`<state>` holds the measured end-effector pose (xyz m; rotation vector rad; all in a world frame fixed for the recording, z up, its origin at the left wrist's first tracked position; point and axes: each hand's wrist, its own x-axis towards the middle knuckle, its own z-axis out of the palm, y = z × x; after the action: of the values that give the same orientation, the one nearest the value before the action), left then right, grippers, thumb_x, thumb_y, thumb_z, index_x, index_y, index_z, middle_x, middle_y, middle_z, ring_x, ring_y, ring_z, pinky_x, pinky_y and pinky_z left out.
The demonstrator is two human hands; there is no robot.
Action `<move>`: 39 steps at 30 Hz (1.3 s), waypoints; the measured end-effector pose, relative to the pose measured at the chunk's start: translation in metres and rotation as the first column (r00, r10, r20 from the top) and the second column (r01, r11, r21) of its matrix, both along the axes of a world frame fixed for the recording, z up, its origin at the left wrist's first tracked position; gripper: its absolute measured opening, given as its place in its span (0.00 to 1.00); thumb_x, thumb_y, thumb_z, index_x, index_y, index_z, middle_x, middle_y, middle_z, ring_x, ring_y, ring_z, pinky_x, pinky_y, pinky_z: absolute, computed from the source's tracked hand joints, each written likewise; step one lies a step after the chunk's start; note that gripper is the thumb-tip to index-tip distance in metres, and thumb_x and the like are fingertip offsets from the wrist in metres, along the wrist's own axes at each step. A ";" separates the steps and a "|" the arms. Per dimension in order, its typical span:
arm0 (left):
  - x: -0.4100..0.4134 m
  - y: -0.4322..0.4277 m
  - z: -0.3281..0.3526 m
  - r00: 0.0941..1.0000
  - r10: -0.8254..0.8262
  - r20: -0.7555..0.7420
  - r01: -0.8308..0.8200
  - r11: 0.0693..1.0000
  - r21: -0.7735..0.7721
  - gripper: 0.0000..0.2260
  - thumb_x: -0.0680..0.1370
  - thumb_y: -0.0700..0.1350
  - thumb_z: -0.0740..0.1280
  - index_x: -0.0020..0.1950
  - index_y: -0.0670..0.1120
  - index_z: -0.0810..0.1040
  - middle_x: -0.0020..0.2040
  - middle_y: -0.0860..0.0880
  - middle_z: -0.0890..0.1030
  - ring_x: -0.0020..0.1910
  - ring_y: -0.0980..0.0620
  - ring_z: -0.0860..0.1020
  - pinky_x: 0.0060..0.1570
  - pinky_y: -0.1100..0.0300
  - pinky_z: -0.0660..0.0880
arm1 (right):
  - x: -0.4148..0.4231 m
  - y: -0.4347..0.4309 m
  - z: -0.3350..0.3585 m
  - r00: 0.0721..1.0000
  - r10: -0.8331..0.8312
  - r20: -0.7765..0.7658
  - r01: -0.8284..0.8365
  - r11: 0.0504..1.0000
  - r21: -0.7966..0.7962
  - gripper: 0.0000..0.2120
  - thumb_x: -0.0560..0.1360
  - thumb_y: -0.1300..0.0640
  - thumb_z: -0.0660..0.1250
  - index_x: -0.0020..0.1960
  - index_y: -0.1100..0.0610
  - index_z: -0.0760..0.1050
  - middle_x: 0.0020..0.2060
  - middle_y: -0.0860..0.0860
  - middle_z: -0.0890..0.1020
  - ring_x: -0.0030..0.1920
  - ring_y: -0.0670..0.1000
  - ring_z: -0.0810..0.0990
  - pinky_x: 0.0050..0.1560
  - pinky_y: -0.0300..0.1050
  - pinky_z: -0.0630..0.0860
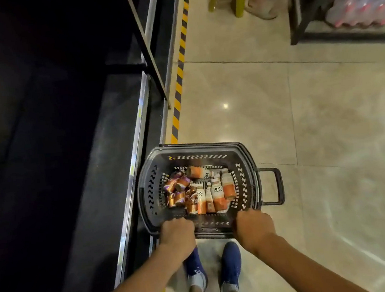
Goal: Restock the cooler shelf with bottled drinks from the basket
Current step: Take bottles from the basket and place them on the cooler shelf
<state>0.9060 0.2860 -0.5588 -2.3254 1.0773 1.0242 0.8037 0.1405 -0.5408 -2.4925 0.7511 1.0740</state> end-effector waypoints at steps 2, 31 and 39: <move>0.013 -0.006 -0.052 0.999 -0.017 -0.028 0.017 1.000 0.022 0.11 0.80 0.45 0.61 0.58 0.47 0.79 0.57 0.46 0.81 0.57 0.44 0.79 0.52 0.52 0.75 | 0.013 -0.008 -0.056 1.000 0.004 -0.027 -0.004 1.000 0.008 0.11 0.78 0.56 0.62 0.57 0.54 0.78 0.55 0.52 0.83 0.56 0.55 0.82 0.55 0.48 0.77; 0.047 -0.036 -0.502 0.554 0.815 -0.172 -0.832 0.551 -0.067 0.38 0.72 0.56 0.74 0.74 0.43 0.59 0.69 0.41 0.69 0.65 0.41 0.73 0.54 0.51 0.73 | 0.072 0.026 -0.518 0.555 -0.822 0.125 0.829 0.559 0.000 0.35 0.69 0.35 0.71 0.65 0.52 0.60 0.55 0.57 0.76 0.56 0.60 0.77 0.57 0.62 0.76; 0.052 -0.030 -0.516 0.538 0.826 -0.165 -0.842 0.535 -0.067 0.40 0.71 0.55 0.76 0.75 0.45 0.59 0.71 0.43 0.70 0.67 0.41 0.72 0.58 0.48 0.75 | 0.063 0.017 -0.527 0.491 -0.868 0.071 0.858 0.496 0.133 0.29 0.70 0.37 0.72 0.60 0.51 0.63 0.49 0.50 0.76 0.49 0.53 0.78 0.50 0.53 0.79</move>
<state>0.9579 0.2557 -1.0746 -2.9913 -0.0789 1.4287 0.8665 0.1576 -1.0682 -1.6326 1.6305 0.5057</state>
